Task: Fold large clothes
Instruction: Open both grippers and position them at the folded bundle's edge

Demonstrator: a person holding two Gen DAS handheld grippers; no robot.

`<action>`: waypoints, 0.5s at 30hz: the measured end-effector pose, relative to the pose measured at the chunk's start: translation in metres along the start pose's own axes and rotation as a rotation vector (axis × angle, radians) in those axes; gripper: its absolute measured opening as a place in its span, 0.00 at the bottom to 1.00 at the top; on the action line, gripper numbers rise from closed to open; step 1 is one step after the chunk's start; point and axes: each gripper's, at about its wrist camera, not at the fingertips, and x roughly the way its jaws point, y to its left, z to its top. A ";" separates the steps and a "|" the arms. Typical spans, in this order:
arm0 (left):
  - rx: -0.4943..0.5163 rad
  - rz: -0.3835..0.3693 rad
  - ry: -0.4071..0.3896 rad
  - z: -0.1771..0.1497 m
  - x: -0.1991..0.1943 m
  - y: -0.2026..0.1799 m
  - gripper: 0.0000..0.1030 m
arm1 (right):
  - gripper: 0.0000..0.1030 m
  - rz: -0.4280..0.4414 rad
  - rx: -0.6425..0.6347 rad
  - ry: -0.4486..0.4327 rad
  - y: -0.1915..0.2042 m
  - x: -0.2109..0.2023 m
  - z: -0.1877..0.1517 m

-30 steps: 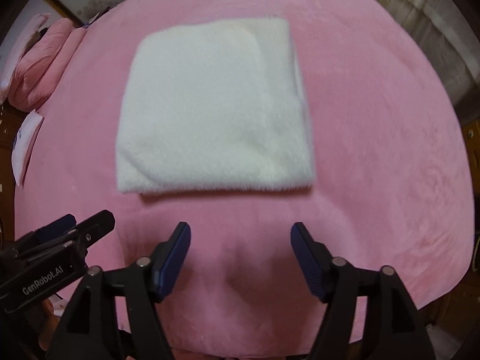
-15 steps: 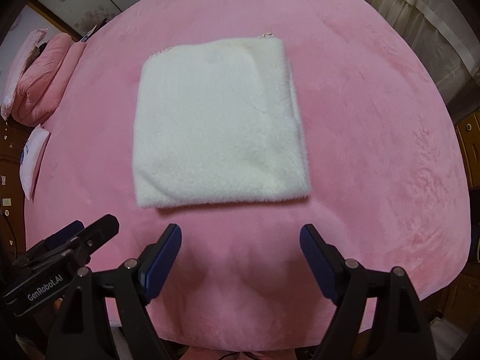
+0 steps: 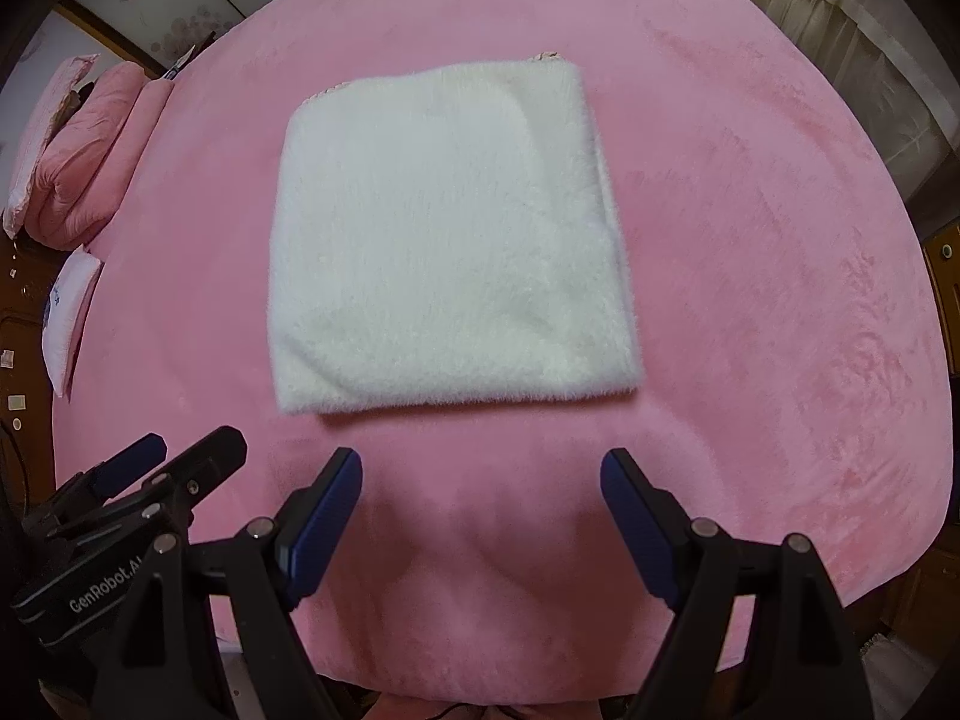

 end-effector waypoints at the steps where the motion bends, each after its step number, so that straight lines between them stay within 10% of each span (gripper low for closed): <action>1: -0.001 -0.001 0.002 0.000 0.000 0.000 0.85 | 0.80 0.001 0.003 -0.001 0.000 0.000 0.000; 15: 0.004 0.006 0.019 0.005 0.006 0.002 0.85 | 0.80 0.009 0.022 0.014 -0.006 0.005 0.003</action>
